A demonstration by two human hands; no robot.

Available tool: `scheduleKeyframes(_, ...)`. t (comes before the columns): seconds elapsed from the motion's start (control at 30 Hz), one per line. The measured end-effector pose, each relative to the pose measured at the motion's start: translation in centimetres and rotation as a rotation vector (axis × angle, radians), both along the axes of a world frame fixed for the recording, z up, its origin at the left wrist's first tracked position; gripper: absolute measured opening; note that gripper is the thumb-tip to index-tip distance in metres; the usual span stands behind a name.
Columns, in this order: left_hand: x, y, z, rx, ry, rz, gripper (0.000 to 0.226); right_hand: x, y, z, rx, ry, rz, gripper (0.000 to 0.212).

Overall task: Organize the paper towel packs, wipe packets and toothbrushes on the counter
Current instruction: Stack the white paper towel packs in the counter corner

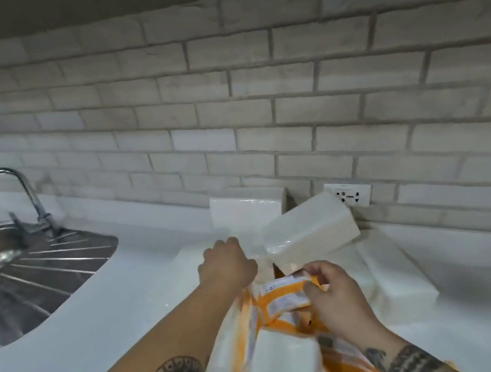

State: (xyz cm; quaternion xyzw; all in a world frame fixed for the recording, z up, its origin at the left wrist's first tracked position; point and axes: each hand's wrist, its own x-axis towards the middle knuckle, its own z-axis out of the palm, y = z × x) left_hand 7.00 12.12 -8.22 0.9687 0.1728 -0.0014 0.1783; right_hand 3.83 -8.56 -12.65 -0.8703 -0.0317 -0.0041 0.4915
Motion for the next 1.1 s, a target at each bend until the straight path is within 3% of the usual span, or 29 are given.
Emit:
scheduleKeyframes(0.13, -1.2, 3.5, -3.4, -0.052, 0.132, 0.121, 0.080, 0.0, 6.3, -0.7, -0.014, 0.130, 0.077, 0.036)
scheduleKeyframes(0.3, -1.5, 3.8, -5.9, -0.222, 0.178, 0.101, 0.109, 0.2, 8.8, -0.8, -0.122, 0.220, 0.124, 0.038)
scheduleKeyframes(0.5, -0.5, 3.7, -3.2, -0.173, 0.118, 0.041, 0.081, 1.8, 7.1, 0.4, -0.097, 0.198, 0.057, 0.033)
scheduleKeyframes(0.77, 1.3, 3.2, 5.6, -0.158, 0.043, -0.059, 0.095, 2.9, 5.5, 3.6, 0.137, 0.088, -0.054, 0.039)
scheduleKeyframes(0.83, 1.6, 2.4, 7.7, -0.282, -0.029, -0.098, 0.091, 3.3, 5.5, 4.3, 0.310, 0.129, -0.094, 0.045)
scheduleKeyframes(0.93, 2.3, 0.6, 9.5, -0.808, -0.086, -0.177, 0.079, 3.3, 4.9, 5.8, 0.641, 0.281, -0.029, 0.070)
scheduleKeyframes(1.0, 2.7, -0.8, 9.5, -1.077, -0.035, -0.264, 0.084, 2.7, 4.0, 7.0, 0.858, 0.383, 0.013, 0.080)
scheduleKeyframes(1.1, 3.0, -3.1, 8.6, -1.318, 0.042, -0.357, 0.089, 1.7, 1.8, 8.1, 0.957, 0.356, 0.035, 0.076)
